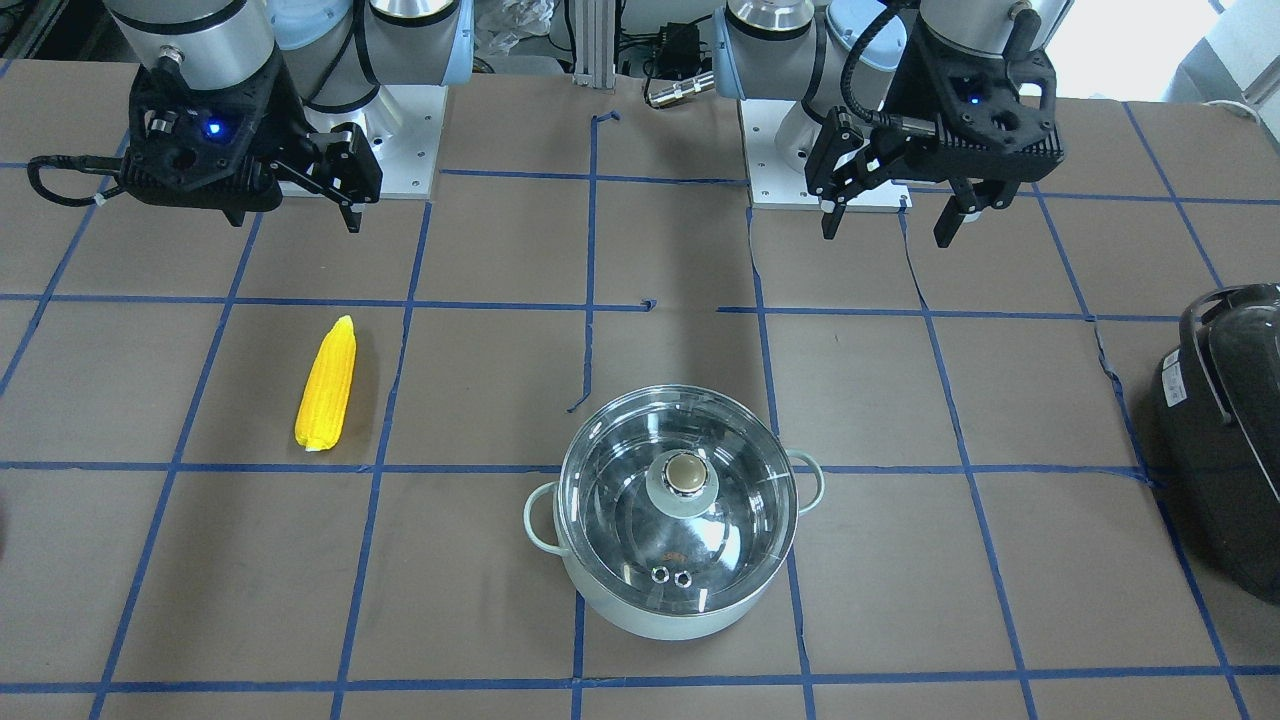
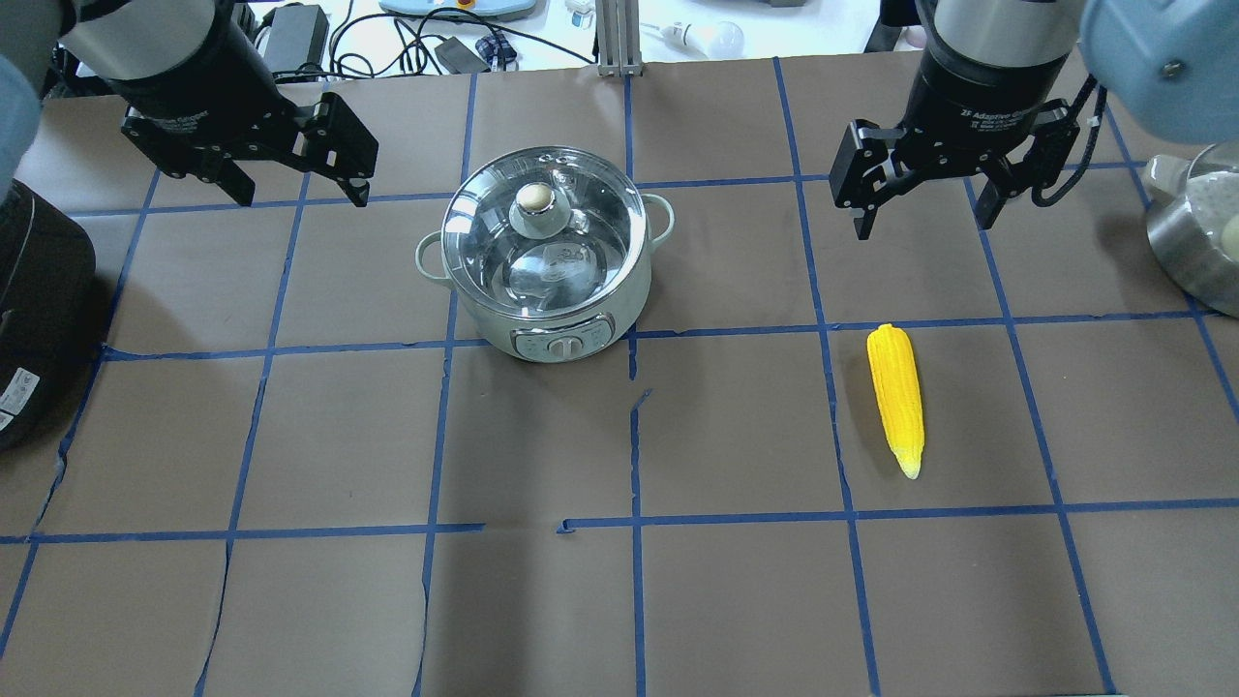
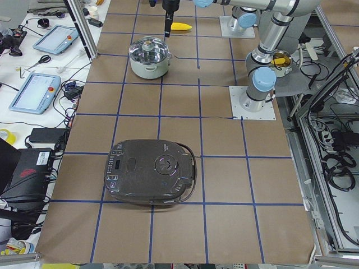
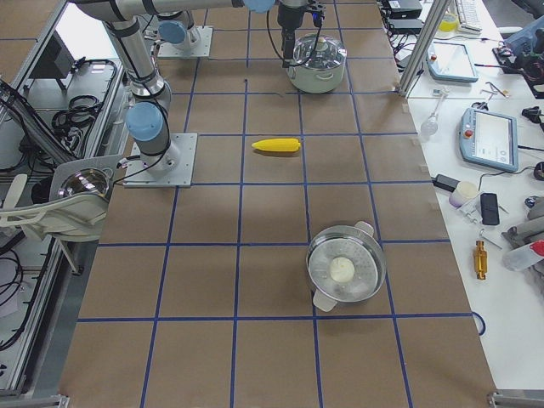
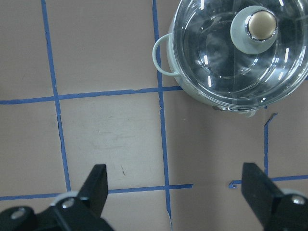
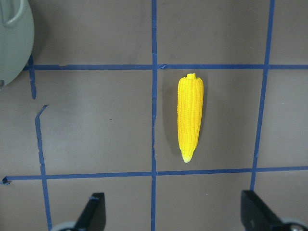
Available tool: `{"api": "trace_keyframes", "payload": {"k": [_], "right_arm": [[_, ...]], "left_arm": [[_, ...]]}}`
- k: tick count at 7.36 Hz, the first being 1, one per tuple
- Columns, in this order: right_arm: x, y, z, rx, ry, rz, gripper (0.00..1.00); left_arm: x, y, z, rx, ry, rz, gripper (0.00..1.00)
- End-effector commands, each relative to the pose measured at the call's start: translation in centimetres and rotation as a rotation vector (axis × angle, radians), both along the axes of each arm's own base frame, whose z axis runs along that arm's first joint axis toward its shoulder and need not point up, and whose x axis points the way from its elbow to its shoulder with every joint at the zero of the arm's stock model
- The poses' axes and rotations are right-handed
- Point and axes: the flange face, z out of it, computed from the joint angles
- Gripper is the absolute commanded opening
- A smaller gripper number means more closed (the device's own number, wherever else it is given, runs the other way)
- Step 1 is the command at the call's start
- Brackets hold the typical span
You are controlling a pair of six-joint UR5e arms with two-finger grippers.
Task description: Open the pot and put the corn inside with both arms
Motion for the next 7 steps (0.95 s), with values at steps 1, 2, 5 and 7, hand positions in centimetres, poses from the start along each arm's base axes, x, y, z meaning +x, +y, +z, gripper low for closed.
{"api": "trace_keyframes", "payload": {"k": [1, 2, 5, 7], "right_arm": [[0.0, 0.0, -0.02, -0.001, 0.0, 0.001, 1.0], [-0.09, -0.01, -0.03, 0.001, 0.002, -0.001, 1.0], [0.0, 0.0, -0.02, -0.001, 0.0, 0.001, 1.0], [-0.1, -0.07, -0.16, 0.002, 0.004, -0.001, 1.0]], "left_arm": [[-0.01, 0.17, -0.19, 0.026, -0.006, 0.006, 1.0], [0.0, 0.41, -0.13, 0.037, -0.007, 0.007, 1.0], [0.44, 0.71, -0.26, 0.078, -0.007, 0.016, 1.0], [0.66, 0.7, -0.12, 0.082, -0.007, 0.02, 1.0]]}}
